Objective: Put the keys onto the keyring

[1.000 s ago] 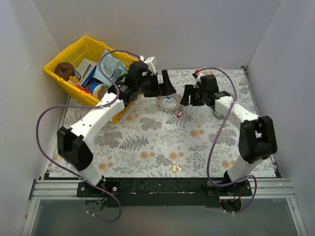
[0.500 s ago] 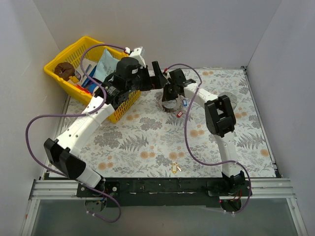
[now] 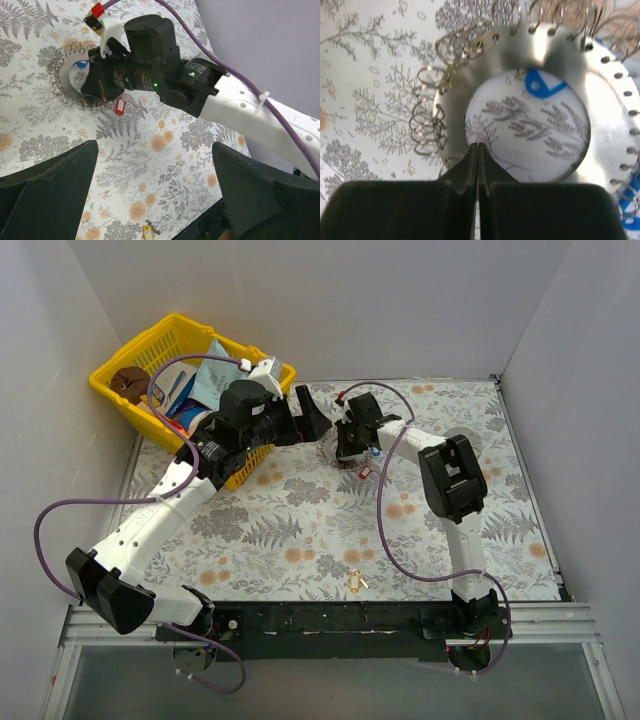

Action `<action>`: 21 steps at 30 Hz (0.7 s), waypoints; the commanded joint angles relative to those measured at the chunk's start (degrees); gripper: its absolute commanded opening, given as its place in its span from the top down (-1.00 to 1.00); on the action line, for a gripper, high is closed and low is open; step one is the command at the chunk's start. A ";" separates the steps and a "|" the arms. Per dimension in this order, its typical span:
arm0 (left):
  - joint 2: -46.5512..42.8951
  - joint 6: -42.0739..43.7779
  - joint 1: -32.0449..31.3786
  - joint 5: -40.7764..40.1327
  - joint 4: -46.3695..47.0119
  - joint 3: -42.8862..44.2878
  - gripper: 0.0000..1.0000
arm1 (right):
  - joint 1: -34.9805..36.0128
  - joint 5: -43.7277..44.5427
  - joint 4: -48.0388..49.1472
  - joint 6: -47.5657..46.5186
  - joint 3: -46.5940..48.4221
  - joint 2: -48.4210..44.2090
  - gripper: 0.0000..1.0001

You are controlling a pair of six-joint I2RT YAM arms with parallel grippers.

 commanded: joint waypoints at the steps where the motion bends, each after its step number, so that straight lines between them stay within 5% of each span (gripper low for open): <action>1: -5.20 -0.62 0.31 -0.58 1.40 -2.38 -0.96 | 1.30 0.41 -4.12 -2.38 -11.12 -2.77 0.97; 11: -6.26 -0.98 0.31 -1.12 2.98 -4.23 -0.96 | 7.01 -5.47 0.36 0.25 -30.99 -17.87 0.97; 21: -1.09 -2.29 0.40 5.47 0.17 -2.39 -0.96 | 6.93 -8.48 4.50 4.47 -33.82 -31.85 0.96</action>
